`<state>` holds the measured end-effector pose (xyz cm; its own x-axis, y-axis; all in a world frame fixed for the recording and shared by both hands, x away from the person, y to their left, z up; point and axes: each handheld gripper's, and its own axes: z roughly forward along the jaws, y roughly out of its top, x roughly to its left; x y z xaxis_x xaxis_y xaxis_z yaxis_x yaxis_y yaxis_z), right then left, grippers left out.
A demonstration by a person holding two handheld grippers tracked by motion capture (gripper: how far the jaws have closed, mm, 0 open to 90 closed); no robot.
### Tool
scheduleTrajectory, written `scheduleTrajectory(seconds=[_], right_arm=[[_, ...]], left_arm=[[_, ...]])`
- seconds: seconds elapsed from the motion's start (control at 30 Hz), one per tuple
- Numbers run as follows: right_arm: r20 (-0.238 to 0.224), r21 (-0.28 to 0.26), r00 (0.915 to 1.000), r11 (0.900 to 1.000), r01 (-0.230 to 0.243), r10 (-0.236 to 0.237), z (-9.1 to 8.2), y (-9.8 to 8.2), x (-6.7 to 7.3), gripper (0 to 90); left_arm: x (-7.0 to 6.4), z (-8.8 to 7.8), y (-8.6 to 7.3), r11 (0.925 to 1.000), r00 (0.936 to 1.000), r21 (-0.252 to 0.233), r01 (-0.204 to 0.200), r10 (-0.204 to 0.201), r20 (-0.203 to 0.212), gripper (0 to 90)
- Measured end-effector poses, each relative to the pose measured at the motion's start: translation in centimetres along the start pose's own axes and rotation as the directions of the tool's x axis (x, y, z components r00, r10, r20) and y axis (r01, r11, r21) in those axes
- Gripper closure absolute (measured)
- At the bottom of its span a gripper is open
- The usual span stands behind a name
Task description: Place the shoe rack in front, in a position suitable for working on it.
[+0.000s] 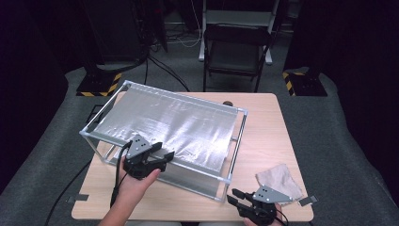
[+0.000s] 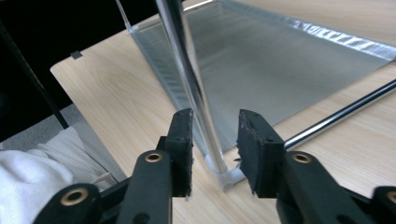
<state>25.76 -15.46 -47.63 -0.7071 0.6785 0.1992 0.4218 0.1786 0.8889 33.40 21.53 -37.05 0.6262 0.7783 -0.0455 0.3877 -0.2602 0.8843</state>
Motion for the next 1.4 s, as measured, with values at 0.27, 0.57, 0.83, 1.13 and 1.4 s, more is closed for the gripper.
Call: scheduleTrajectory(seconds=[0.27,0.57,0.83,1.13,1.4], right_arm=[[0.131,-0.042,0.9909,0.999,0.034,-0.028,-2.0,-0.1,-2.2,55.9],[0.298,0.009,0.9529,0.998,-0.062,0.057,-2.5,-0.4,-6.5,47.0],[0.42,0.036,0.8995,0.988,-0.148,0.119,-3.0,-2.9,-10.1,37.2],[0.482,0.063,0.8641,0.978,-0.2,0.146,-2.8,-2.9,-11.6,28.2],[0.518,0.073,0.8379,0.967,-0.243,0.171,-2.5,-3.1,-13.6,23.3]], left_arm=[[0.0,0.2,-0.2,0.9998,1.0,-0.017,0.006,-0.006,-0.007,42.2],[0.0,0.4,-0.2,0.9998,0.9999,-0.02,0.007,-0.007,-0.009,42.2],[0.1,0.2,-0.5,0.9995,1.0,-0.031,0.009,-0.009,0.002,42.6],[0.1,0.2,-0.7,0.9988,1.0,-0.048,0.009,-0.009,0.0,43.0],[0.0,0.2,-0.7,0.9987,1.0,-0.05,0.009,-0.009,0.001,43.0]])
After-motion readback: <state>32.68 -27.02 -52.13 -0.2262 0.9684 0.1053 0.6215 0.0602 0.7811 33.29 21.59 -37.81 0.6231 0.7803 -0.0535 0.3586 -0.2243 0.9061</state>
